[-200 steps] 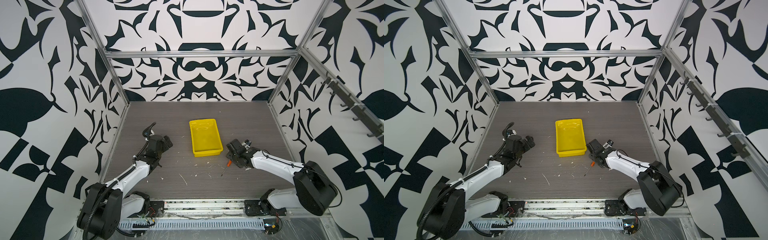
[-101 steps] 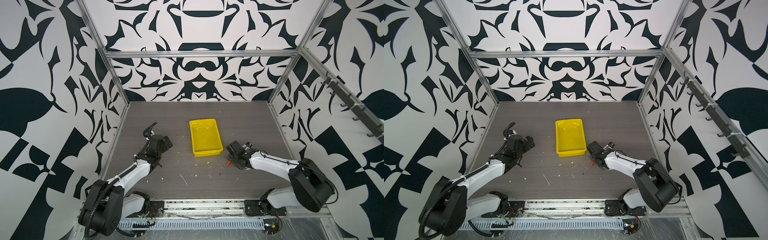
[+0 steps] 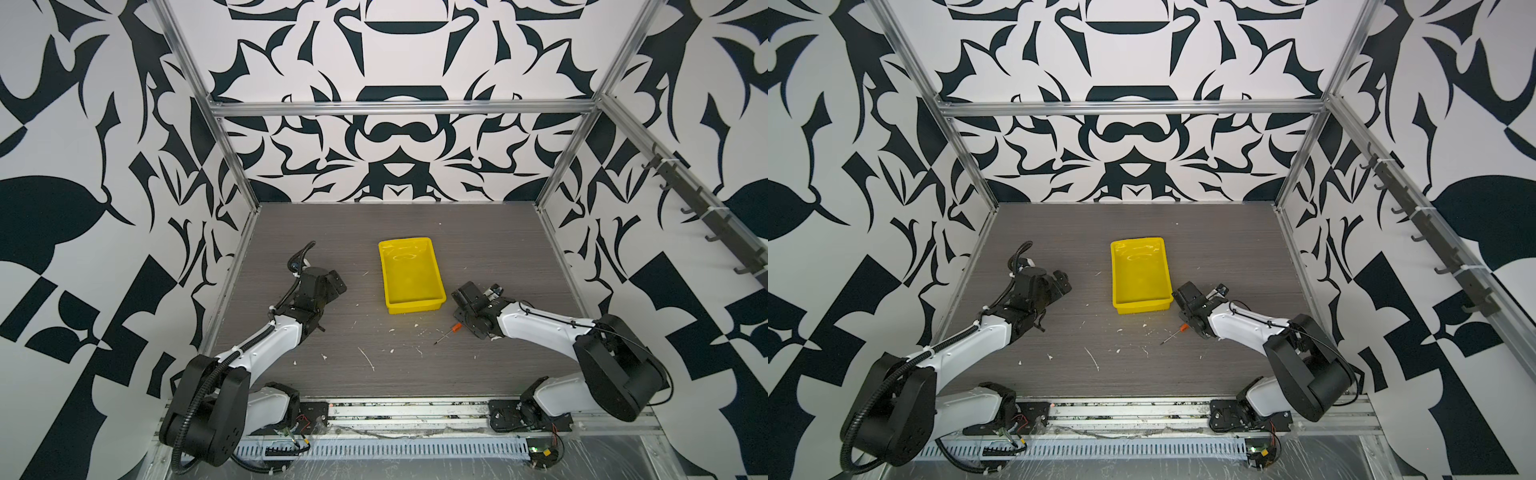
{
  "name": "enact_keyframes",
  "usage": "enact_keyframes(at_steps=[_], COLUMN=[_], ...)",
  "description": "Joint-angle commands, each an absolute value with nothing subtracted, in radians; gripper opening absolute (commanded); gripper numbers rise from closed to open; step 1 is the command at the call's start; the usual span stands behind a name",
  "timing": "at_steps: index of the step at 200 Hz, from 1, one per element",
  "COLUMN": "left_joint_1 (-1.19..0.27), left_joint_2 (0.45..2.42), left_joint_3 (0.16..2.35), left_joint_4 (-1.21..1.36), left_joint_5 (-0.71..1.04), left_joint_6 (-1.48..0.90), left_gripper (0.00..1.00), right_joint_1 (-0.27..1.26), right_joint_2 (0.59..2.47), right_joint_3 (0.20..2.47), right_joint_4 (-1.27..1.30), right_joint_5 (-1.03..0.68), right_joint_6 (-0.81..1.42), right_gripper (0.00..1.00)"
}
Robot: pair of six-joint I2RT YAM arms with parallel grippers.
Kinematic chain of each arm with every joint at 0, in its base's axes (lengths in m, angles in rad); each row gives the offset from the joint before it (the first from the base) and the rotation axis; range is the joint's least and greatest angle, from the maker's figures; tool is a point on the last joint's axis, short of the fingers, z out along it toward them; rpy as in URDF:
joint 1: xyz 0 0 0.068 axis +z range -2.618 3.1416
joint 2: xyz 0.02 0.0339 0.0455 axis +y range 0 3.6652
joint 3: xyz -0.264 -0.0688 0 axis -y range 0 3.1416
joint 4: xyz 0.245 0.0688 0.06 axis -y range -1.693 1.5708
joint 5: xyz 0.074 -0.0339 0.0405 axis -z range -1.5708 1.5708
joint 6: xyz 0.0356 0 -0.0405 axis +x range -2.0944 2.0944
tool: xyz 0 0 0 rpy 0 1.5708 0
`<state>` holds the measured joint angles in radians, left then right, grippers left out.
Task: Put the screwdriver in the bin
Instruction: 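Lower the right gripper over the screwdriver handle and close on it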
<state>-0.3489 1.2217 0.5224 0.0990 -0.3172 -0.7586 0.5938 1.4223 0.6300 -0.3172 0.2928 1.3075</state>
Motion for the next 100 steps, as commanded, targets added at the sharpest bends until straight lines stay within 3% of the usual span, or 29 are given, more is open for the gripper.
enact_keyframes(at_steps=[1, 100], left_joint_1=[-0.348, -0.348], left_joint_2=[1.216, 1.206], left_joint_3=[0.538, 0.539], left_joint_4=[0.084, 0.077], left_joint_5=[-0.329, -0.331], left_joint_6=[-0.762, -0.762], left_gripper=[1.0, 1.0], right_joint_1=[0.6, 0.601], right_joint_2=[1.435, 1.441], right_joint_3=[0.638, 0.65], right_joint_4=[-0.347, -0.352], right_joint_5=[0.301, 0.296], right_joint_6=[1.319, 1.319], right_gripper=[0.43, 0.3])
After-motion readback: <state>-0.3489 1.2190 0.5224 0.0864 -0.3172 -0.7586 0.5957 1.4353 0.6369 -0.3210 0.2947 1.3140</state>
